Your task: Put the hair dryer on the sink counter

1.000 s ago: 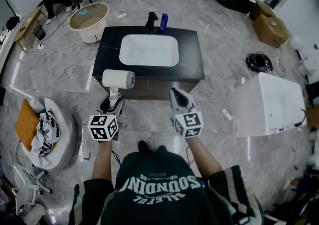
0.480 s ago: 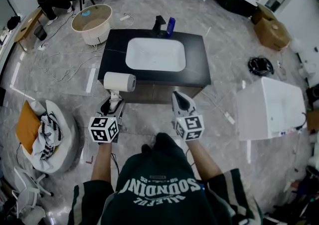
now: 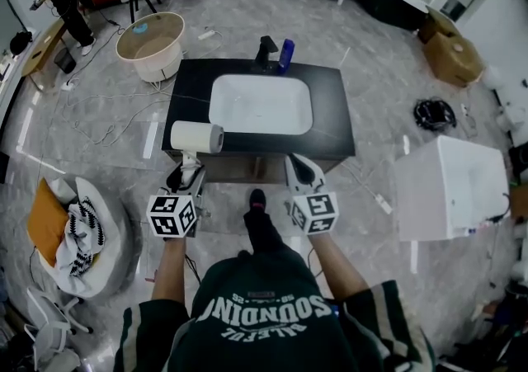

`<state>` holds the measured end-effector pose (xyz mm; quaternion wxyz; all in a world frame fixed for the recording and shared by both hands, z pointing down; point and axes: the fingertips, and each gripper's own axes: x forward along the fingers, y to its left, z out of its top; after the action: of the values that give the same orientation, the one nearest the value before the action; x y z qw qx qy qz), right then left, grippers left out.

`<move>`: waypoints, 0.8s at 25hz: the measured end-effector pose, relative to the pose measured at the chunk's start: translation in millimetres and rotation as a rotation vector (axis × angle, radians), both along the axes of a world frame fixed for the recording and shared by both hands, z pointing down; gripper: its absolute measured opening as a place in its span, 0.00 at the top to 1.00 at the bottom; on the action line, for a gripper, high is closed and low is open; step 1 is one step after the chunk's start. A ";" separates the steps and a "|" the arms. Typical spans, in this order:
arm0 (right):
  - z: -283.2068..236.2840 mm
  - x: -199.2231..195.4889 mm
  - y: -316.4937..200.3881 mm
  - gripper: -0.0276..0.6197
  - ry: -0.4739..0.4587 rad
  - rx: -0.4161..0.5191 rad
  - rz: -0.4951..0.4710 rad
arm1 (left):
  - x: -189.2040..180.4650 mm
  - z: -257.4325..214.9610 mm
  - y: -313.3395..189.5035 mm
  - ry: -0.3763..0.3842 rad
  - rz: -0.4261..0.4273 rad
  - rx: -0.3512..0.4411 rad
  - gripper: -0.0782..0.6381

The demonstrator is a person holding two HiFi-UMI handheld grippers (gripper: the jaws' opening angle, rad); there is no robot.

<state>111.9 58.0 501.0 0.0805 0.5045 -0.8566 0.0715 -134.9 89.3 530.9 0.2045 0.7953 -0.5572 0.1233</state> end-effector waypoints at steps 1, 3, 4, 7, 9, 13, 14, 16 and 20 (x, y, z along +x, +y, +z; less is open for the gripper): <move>2.0 -1.5 -8.1 0.95 -0.002 -0.003 0.000 | -1.6 1.0 -7.6 -0.001 -0.003 -0.003 0.58; 4.2 -5.4 -25.5 0.95 -0.005 -0.011 -0.004 | -4.9 1.2 -24.2 -0.005 -0.007 -0.010 0.58; 4.8 -7.0 -35.2 0.95 -0.006 -0.014 -0.007 | -5.8 0.6 -32.9 -0.008 -0.008 -0.013 0.58; 7.0 -12.6 -68.7 0.95 -0.014 -0.024 -0.020 | -9.2 -1.0 -60.2 -0.017 -0.012 -0.022 0.58; 6.4 -19.4 -92.1 0.95 -0.019 -0.026 -0.033 | -14.2 -2.3 -80.2 -0.025 -0.022 -0.025 0.58; 5.7 -30.8 -140.0 0.95 -0.026 -0.031 -0.066 | -23.3 -3.5 -120.0 -0.024 -0.057 -0.032 0.58; 2.7 -32.1 -153.2 0.95 -0.027 -0.030 -0.074 | -24.1 -5.2 -130.8 -0.024 -0.066 -0.033 0.58; -4.1 -33.5 -178.9 0.95 -0.029 -0.026 -0.088 | -24.3 -9.7 -152.6 -0.020 -0.083 -0.031 0.58; -8.3 -39.1 -220.8 0.95 -0.026 -0.022 -0.122 | -27.9 -9.8 -191.0 -0.009 -0.115 -0.036 0.58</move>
<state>72.9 -162.8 492.7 0.0791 0.4494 -0.8860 0.0823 -162.8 -101.7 521.1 0.2229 0.7577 -0.6005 0.1249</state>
